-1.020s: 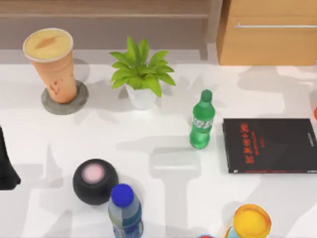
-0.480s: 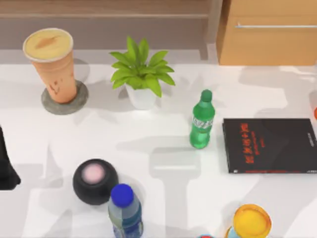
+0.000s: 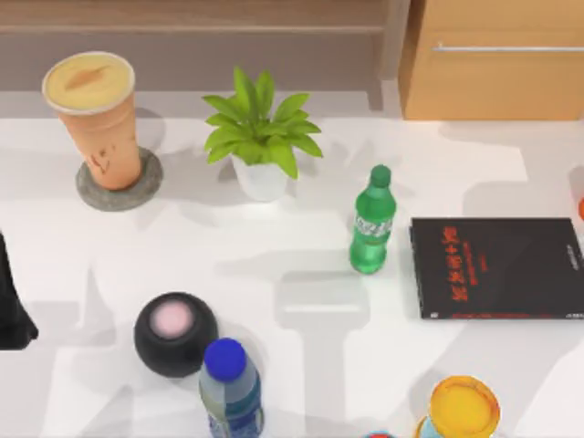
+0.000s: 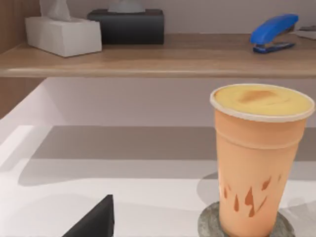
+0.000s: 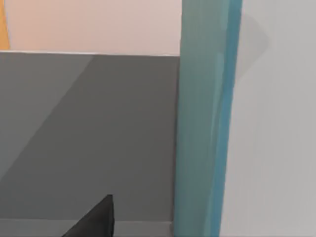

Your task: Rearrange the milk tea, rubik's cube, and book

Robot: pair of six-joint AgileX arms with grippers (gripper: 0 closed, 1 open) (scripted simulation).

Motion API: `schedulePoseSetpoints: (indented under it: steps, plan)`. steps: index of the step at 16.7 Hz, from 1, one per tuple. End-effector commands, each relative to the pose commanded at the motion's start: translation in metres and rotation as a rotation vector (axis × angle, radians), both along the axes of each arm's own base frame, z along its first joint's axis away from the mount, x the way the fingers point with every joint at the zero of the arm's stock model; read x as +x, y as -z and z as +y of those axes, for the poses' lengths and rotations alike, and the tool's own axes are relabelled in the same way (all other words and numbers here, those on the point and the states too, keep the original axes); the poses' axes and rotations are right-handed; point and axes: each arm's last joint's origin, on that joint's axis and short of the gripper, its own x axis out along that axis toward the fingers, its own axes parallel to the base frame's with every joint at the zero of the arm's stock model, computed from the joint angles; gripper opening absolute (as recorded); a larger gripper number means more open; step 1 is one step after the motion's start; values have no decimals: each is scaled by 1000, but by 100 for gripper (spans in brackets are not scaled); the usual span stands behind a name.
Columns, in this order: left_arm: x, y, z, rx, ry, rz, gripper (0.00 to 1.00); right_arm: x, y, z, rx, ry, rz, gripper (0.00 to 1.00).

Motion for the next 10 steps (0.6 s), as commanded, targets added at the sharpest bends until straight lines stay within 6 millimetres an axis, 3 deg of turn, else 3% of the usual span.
schedulePoseSetpoints:
  steps: [1, 10]
  plan:
    - [0, 0, 0, 0, 0, 0, 100, 0, 0, 0, 0, 0, 0, 100]
    - [0, 0, 0, 0, 0, 0, 100, 0, 0, 0, 0, 0, 0, 32]
